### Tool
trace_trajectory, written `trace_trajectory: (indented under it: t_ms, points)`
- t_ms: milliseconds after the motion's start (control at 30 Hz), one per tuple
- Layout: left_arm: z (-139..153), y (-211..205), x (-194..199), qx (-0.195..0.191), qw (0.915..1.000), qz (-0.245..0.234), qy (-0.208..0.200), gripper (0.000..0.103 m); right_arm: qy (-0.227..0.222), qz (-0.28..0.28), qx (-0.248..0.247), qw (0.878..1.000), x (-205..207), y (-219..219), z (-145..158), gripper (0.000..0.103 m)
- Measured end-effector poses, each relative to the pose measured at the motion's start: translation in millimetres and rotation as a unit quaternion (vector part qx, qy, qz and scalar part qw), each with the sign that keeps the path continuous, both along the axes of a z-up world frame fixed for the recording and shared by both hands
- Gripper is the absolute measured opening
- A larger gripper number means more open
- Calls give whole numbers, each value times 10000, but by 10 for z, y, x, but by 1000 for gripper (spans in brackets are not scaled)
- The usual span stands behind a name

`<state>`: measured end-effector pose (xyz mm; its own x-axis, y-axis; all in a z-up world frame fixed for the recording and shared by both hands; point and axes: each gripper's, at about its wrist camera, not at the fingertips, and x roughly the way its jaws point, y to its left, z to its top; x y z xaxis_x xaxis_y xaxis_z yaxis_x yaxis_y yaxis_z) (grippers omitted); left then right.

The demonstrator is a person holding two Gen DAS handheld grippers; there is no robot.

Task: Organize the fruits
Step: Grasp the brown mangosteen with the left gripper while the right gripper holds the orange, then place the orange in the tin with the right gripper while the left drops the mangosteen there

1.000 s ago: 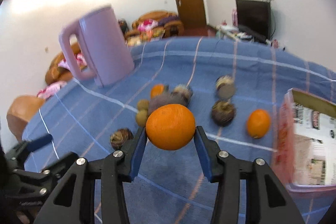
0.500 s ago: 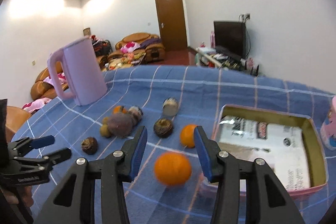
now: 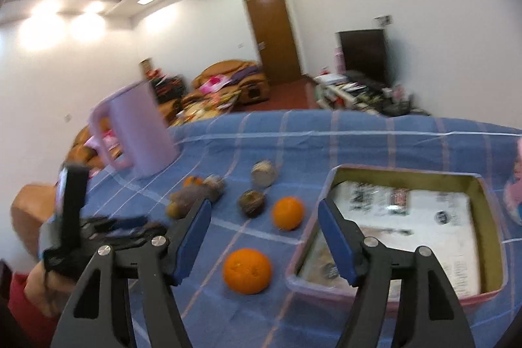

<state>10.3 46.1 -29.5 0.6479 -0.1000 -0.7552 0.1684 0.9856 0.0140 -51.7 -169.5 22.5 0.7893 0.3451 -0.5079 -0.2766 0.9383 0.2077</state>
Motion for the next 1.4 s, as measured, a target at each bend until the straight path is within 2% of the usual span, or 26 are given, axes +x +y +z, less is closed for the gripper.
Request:
trace_trajectory:
  t_ms: [33,133,233,367,500,567,600,667,700,767,967,1067,1167,1400]
  points:
    - [9,14,-29,-21,10000,-47,-41,33,74,142,-91,9998,-4,93,-45,70]
    - [60,138,-95,-458,9988,-159,-18,33,214,449,-604,9969,23,346,-157,70]
    - [114,196,-201,-485,9985,-202,-171,33,439,713,-850,9929,118,480,-224,70]
    - [194,263,-331,-651,9970,-250,-322,33,728,835,-1915,9752,282,688,-427,69]
    - [256,316,-417,-695,9964,-209,-432,33,815,917,-2688,9554,311,798,-585,69]
    - [279,331,-436,-711,9963,-187,-456,33,755,942,-2895,9495,283,813,-597,68]
    - [288,334,-445,-706,9962,-171,-471,33,785,958,-2935,9479,288,812,-590,67]
    - [295,347,-470,-718,9962,-129,-479,33,792,777,-3196,9410,303,828,-592,47]
    - [301,354,-480,-747,9960,-105,-482,33,834,761,-3162,9419,309,809,-575,47]
    - [313,341,-508,-782,9956,-94,-508,33,853,765,-2802,9531,265,727,-505,47]
    - [446,55,-510,-708,9944,-337,-711,33,16,280,-1553,9875,-84,277,62,47]
    - [545,-219,-485,-692,9920,-595,-876,33,-486,-210,-1506,9872,-246,-27,306,47]
    - [589,-569,-432,-728,9884,-931,-958,33,-709,-873,-1648,9799,-271,-366,375,47]
    - [569,-1515,-251,-799,9783,-1692,-894,33,-211,-1530,-1308,9793,-193,-1018,86,47]
